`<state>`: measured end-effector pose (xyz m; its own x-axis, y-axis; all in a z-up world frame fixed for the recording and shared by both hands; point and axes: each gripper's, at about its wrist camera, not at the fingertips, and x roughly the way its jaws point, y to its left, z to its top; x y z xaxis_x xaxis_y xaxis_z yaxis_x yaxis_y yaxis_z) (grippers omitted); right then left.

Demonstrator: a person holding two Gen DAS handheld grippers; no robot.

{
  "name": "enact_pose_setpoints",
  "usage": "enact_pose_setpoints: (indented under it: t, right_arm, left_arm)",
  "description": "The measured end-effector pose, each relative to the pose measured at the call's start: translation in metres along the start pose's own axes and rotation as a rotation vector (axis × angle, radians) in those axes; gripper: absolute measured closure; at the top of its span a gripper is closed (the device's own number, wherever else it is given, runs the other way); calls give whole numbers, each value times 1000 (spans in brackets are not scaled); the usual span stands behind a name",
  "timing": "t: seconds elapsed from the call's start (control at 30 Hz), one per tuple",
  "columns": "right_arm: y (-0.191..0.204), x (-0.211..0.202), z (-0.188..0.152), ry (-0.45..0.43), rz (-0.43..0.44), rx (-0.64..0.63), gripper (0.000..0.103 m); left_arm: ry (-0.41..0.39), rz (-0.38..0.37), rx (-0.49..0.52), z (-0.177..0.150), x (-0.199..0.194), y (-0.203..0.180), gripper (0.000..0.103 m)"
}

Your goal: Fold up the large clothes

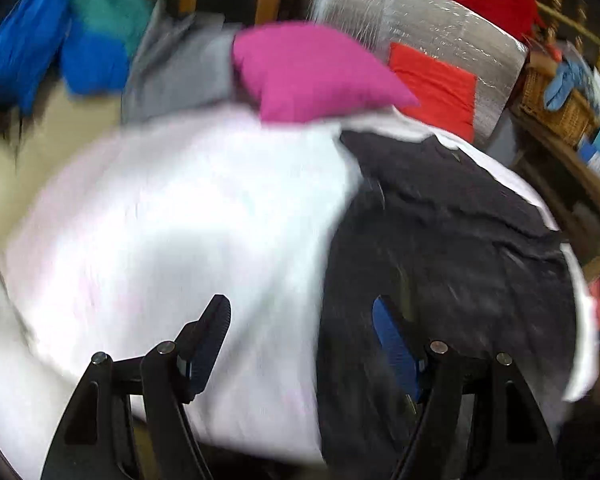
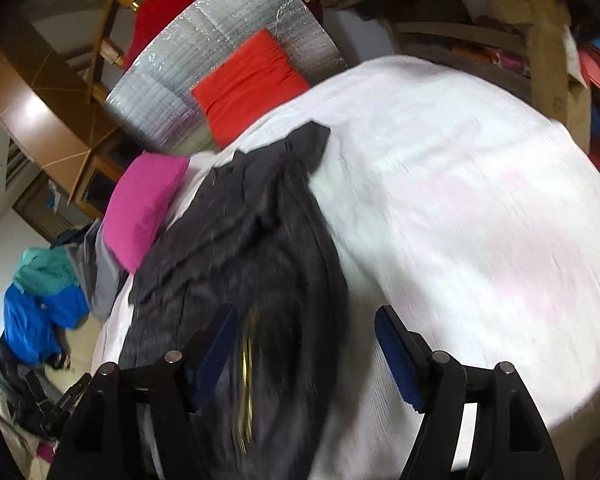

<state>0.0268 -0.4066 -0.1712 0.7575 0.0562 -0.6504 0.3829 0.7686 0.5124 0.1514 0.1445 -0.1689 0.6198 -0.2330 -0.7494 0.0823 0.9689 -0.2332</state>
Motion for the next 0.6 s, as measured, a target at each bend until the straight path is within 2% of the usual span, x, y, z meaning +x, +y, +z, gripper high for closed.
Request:
enact_pose_setpoints:
  t: [0.07,0.1,0.23,0.3,0.4,0.5,0.6]
  right_arm:
    - [-8,-3,-17,54,27,30,28]
    - [-11,0,-32,117,32,38,28]
    - [-9,15,-72,265,40,24,28]
    - [-4,35,-94,377,46,36,28]
    - [2,70,-113,474,18,52,28]
    - [10,100,-125,515,-12,50,27]
    - [20,114,-134,528,8,46,26]
  left_arm:
    - [58,-74,-43,-32,-9,-1,29]
    - [69,-74,-47,-40,-11,-2,28]
    - [201,-51,-57,-78,0,-14,28]
    - [247,-47,-80,-88,6,-14,28]
    - [354,0,-86,-102,25,-17,27]
    - [390,23,-92,-108,37,-19,27]
    - [386,-2,-89,-108,45,-23,27]
